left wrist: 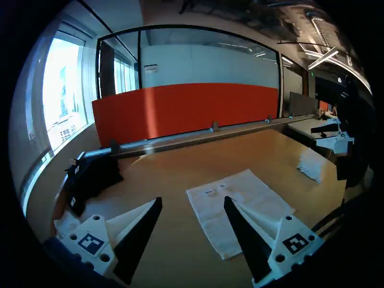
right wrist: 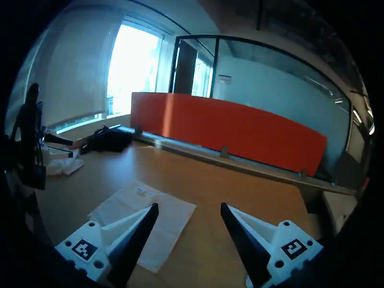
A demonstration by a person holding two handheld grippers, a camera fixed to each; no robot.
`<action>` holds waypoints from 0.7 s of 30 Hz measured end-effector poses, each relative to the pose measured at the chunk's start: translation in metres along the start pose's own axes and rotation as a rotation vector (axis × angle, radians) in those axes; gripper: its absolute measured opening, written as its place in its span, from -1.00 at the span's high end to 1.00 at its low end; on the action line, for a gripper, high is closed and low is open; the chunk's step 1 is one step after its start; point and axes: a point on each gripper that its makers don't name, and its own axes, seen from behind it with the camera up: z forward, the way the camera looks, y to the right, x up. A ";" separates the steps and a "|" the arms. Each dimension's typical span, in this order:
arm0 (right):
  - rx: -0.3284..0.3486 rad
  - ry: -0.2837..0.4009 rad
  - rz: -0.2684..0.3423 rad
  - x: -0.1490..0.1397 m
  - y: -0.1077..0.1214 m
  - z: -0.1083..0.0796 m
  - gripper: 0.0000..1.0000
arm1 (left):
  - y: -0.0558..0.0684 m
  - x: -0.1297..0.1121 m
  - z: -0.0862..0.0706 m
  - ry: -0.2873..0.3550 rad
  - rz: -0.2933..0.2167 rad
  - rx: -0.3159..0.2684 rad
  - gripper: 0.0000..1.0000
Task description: Fold towel
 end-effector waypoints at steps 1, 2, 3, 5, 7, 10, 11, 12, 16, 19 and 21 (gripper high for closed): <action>0.007 -0.009 -0.003 -0.003 -0.002 0.001 -1.00 | 0.001 -0.003 0.000 -0.008 0.004 -0.005 -0.91; 0.014 -0.018 -0.006 -0.006 -0.003 0.001 -1.00 | 0.003 -0.006 0.001 -0.017 0.008 -0.011 -0.91; 0.020 -0.026 -0.006 -0.008 -0.005 0.002 -1.00 | 0.004 -0.009 0.001 -0.025 0.012 -0.016 -0.91; 0.033 -0.041 -0.007 -0.014 -0.008 0.004 -1.00 | 0.008 -0.015 0.002 -0.042 0.020 -0.026 -0.92; 0.043 -0.052 -0.009 -0.019 -0.011 0.005 -1.00 | 0.010 -0.021 0.004 -0.057 0.026 -0.033 -0.91; 0.060 -0.067 -0.012 -0.028 -0.016 0.008 -1.00 | 0.015 -0.031 0.007 -0.079 0.034 -0.042 -0.91; 0.066 -0.072 -0.013 -0.032 -0.018 0.009 -1.00 | 0.017 -0.035 0.008 -0.086 0.036 -0.046 -0.91; 0.070 -0.077 -0.015 -0.035 -0.019 0.010 -1.00 | 0.019 -0.038 0.010 -0.092 0.037 -0.049 -0.91; 0.087 -0.099 -0.023 -0.051 -0.023 0.014 -1.00 | 0.027 -0.053 0.014 -0.120 0.040 -0.063 -0.91; 0.099 -0.115 -0.031 -0.064 -0.028 0.018 -1.00 | 0.032 -0.065 0.018 -0.143 0.045 -0.074 -0.92; 0.106 -0.126 -0.036 -0.072 -0.031 0.021 -1.00 | 0.035 -0.074 0.020 -0.159 0.049 -0.081 -0.92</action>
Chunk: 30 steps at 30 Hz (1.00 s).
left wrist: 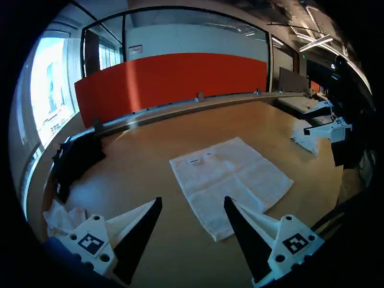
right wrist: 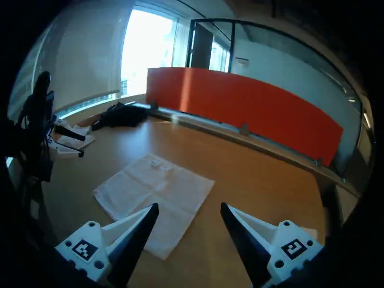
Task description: Fold towel
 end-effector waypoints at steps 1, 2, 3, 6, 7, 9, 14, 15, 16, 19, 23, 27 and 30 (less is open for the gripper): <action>0.003 -0.005 -0.002 -0.004 -0.001 0.002 -1.00 | 0.001 -0.004 0.002 -0.008 0.002 -0.003 -0.92; 0.006 -0.010 -0.005 -0.008 -0.003 0.004 -1.00 | 0.003 -0.008 0.004 -0.017 0.005 -0.006 -0.91; 0.007 -0.015 -0.006 -0.012 -0.004 0.006 -1.00 | 0.004 -0.012 0.006 -0.025 0.005 -0.010 -0.91; 0.013 -0.031 -0.008 -0.024 -0.007 0.013 -1.00 | 0.009 -0.024 0.012 -0.049 0.006 -0.021 -0.91; 0.015 -0.037 -0.008 -0.028 -0.008 0.015 -1.00 | 0.010 -0.028 0.014 -0.056 0.006 -0.025 -0.91; 0.021 -0.050 -0.008 -0.036 -0.011 0.020 -1.00 | 0.013 -0.035 0.017 -0.072 0.006 -0.032 -0.91; 0.037 -0.081 -0.014 -0.058 -0.020 0.029 -1.00 | 0.022 -0.054 0.027 -0.110 0.010 -0.053 -0.91; 0.039 -0.088 -0.014 -0.063 -0.021 0.030 -1.00 | 0.024 -0.058 0.029 -0.118 0.012 -0.057 -0.91; 0.041 -0.096 -0.014 -0.067 -0.022 0.032 -1.00 | 0.026 -0.061 0.031 -0.125 0.015 -0.061 -0.91; 0.046 -0.117 -0.012 -0.080 -0.025 0.038 -1.00 | 0.031 -0.072 0.036 -0.147 0.021 -0.072 -0.91; 0.057 -0.143 -0.008 -0.096 -0.030 0.044 -1.00 | 0.035 -0.086 0.043 -0.178 0.028 -0.085 -0.91; 0.068 -0.165 -0.007 -0.110 -0.035 0.048 -1.00 | 0.039 -0.100 0.047 -0.209 0.036 -0.094 -0.91; 0.076 -0.180 -0.008 -0.119 -0.039 0.050 -1.00 | 0.043 -0.108 0.050 -0.227 0.040 -0.103 -0.91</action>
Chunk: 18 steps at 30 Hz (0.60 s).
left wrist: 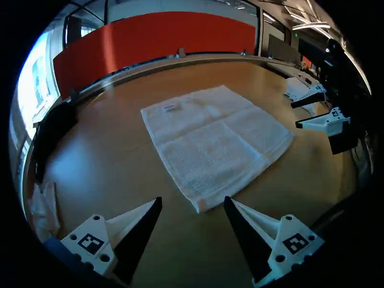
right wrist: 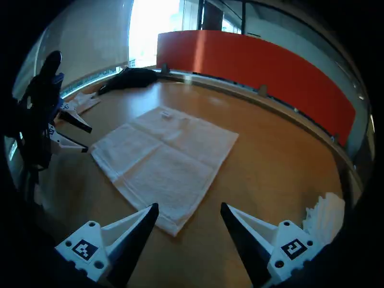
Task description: Fold towel
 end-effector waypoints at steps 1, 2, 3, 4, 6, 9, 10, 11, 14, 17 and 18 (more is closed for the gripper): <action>0.003 -0.005 0.000 -0.003 -0.001 0.001 -1.00 | 0.001 -0.002 0.001 -0.005 0.001 -0.002 -0.91; 0.005 -0.010 0.000 -0.005 -0.002 0.002 -1.00 | 0.002 -0.003 0.003 -0.010 0.002 -0.005 -0.91; 0.008 -0.012 0.000 -0.007 -0.003 0.003 -1.00 | 0.003 -0.004 0.004 -0.013 0.000 -0.007 -0.91; 0.010 -0.015 0.000 -0.009 -0.004 0.004 -1.00 | 0.004 -0.005 0.005 -0.017 -0.001 -0.009 -0.91; 0.016 -0.022 0.000 -0.013 -0.005 0.006 -1.00 | 0.005 -0.006 0.008 -0.023 -0.005 -0.014 -0.91; 0.023 -0.033 0.000 -0.018 -0.007 0.007 -0.99 | 0.008 -0.008 0.010 -0.033 -0.011 -0.023 -0.91; 0.026 -0.035 0.000 -0.020 -0.008 0.008 -0.98 | 0.009 -0.008 0.011 -0.037 -0.012 -0.026 -0.91; 0.030 -0.038 0.000 -0.022 -0.009 0.008 -0.96 | 0.010 -0.009 0.012 -0.041 -0.013 -0.030 -0.91; 0.041 -0.047 0.000 -0.026 -0.011 0.009 -0.90 | 0.012 -0.010 0.014 -0.051 -0.012 -0.036 -0.91; 0.053 -0.056 0.002 -0.031 -0.013 0.010 -0.83 | 0.013 -0.012 0.016 -0.058 -0.011 -0.038 -0.91; 0.055 -0.057 0.002 -0.032 -0.014 0.011 -0.79 | 0.013 -0.012 0.016 -0.058 -0.010 -0.038 -0.91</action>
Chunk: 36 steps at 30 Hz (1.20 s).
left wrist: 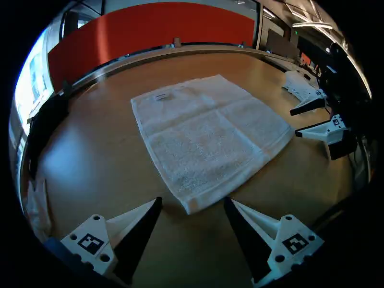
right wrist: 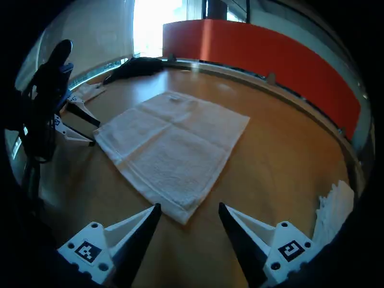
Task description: Fold towel
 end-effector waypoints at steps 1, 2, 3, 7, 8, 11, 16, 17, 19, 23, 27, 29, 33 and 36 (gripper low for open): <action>0.003 -0.001 0.000 -0.001 0.000 0.001 -0.76 | 0.000 0.000 0.000 0.000 0.001 0.000 -0.91; 0.006 -0.003 0.000 -0.001 -0.001 0.001 -0.70 | 0.000 0.001 0.001 0.000 0.002 0.000 -0.91; 0.008 -0.003 0.001 -0.002 -0.001 0.002 -0.64 | 0.000 0.000 0.001 -0.001 0.002 0.000 -0.90; 0.016 -0.005 0.007 -0.004 -0.002 0.004 -0.42 | -0.001 -0.001 0.002 -0.005 0.006 0.008 -0.78; 0.018 -0.006 0.009 -0.004 -0.003 0.005 -0.38 | -0.002 -0.001 0.002 -0.006 0.008 0.010 -0.73; 0.025 -0.010 0.015 -0.007 -0.004 0.007 -0.32 | -0.002 -0.001 0.002 -0.013 0.016 0.017 -0.58; 0.028 -0.020 0.014 -0.009 -0.003 0.006 -0.21 | -0.001 -0.002 0.001 -0.015 0.010 0.022 -0.50; 0.028 -0.024 0.013 -0.010 -0.003 0.006 -0.19 | -0.001 -0.002 0.001 -0.015 0.009 0.022 -0.49; 0.031 -0.032 0.012 -0.012 -0.003 0.005 -0.12 | 0.000 -0.002 0.001 -0.016 0.009 0.023 -0.47; 0.037 -0.041 0.009 -0.014 -0.003 0.005 0.00 | 0.001 -0.002 0.001 -0.018 0.010 0.023 -0.38; 0.035 -0.048 0.016 -0.013 -0.002 0.004 0.16 | 0.003 -0.003 0.000 -0.023 0.012 0.021 -0.26; 0.031 -0.052 0.020 -0.013 -0.001 0.004 0.30 | 0.004 -0.003 0.000 -0.025 0.013 0.020 -0.16; 0.028 -0.062 0.028 -0.013 0.000 0.003 0.52 | 0.005 -0.003 0.000 -0.030 0.014 0.020 -0.04; 0.028 -0.069 0.036 -0.013 0.000 0.003 0.61 | 0.004 -0.003 0.001 -0.034 0.014 0.022 0.12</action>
